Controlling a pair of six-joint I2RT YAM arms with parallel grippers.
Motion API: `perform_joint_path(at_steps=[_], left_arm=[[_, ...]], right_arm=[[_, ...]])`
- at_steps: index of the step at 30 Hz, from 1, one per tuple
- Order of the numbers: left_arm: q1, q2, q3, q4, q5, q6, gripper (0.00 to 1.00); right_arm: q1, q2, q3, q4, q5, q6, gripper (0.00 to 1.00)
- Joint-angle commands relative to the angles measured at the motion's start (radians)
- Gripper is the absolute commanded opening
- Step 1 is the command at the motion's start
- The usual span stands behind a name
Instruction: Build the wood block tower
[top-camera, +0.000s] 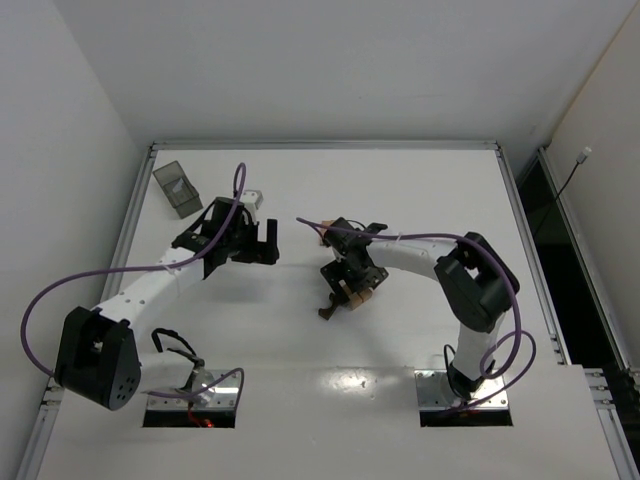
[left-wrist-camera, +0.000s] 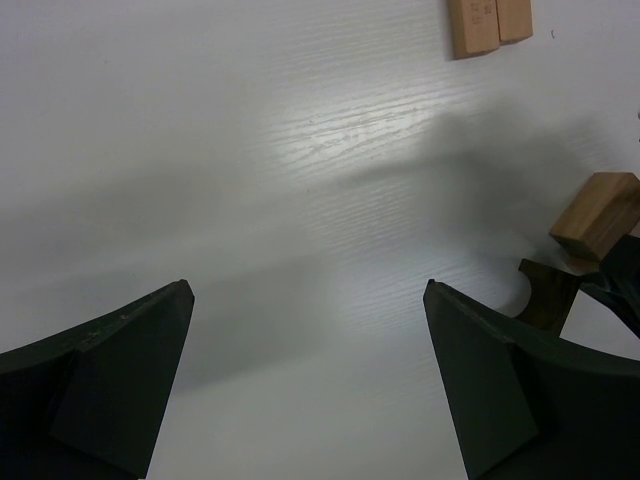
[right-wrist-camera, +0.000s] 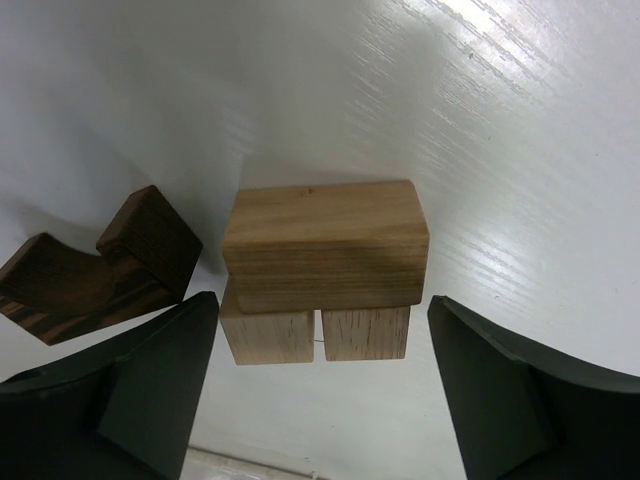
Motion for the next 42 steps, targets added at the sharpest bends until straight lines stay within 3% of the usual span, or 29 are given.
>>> perform_joint_path(at_steps=[1,6,10,17,23,27,35,42], left_arm=[[0.012,0.001,0.002,0.028,0.009,-0.01,1.0],[0.012,0.01,0.002,0.028,0.009,-0.01,1.0],[0.012,0.01,0.002,0.028,0.009,-0.01,1.0],[0.012,0.01,0.002,0.037,0.009,-0.01,1.0],[0.012,0.01,0.002,0.037,0.009,-0.01,1.0],[0.012,0.01,0.002,0.037,0.009,-0.01,1.0],[0.012,0.001,-0.007,0.037,0.018,-0.01,1.0],[0.012,0.001,0.025,0.017,0.06,0.085,1.0]], right_arm=[[-0.007,0.008,0.023,0.014,0.009,0.02,0.81],[-0.016,0.008,0.003,0.014,-0.002,0.02,0.81],[-0.025,0.008,-0.007,0.014,-0.011,0.02,0.72],[-0.025,0.008,-0.016,0.023,-0.011,0.02,0.49],[-0.016,-0.028,-0.026,0.023,-0.011,0.02,0.15],[-0.007,-0.096,-0.026,0.023,-0.002,0.002,0.02],[0.058,-0.254,-0.062,0.032,-0.002,-0.063,0.0],[0.03,-0.32,-0.001,0.004,-0.079,-0.38,0.0]])
